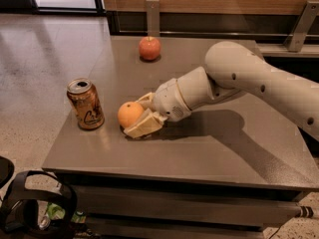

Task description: Move orange near orange can

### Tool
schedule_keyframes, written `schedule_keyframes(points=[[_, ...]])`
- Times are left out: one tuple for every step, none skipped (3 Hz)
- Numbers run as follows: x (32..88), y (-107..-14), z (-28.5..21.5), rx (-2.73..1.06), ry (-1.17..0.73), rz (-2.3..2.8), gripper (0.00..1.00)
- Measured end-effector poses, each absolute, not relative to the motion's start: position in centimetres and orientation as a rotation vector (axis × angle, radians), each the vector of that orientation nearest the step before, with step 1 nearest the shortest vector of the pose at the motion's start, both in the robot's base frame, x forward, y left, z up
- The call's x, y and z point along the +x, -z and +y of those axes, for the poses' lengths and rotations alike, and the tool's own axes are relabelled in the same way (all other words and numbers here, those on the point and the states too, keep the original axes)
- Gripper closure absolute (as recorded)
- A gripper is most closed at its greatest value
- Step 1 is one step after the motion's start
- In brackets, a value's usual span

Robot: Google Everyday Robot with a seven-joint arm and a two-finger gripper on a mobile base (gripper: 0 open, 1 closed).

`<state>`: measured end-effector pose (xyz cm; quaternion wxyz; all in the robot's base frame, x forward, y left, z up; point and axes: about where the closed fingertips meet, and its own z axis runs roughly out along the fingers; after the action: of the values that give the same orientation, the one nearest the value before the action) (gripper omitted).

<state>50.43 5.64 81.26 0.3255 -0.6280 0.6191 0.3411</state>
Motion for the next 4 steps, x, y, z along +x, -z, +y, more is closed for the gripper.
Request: schedule_keyframes(points=[[50.42, -81.38, 5.65, -1.646, -0.896, 1.624, 0.84], [50.36, -81.38, 5.79, -1.649, -0.898, 1.622, 0.61], [50.35, -81.44, 5.80, -1.649, -0.898, 1.622, 0.31], [50.34, -81.46, 5.81, -1.649, -0.898, 1.622, 0.06]])
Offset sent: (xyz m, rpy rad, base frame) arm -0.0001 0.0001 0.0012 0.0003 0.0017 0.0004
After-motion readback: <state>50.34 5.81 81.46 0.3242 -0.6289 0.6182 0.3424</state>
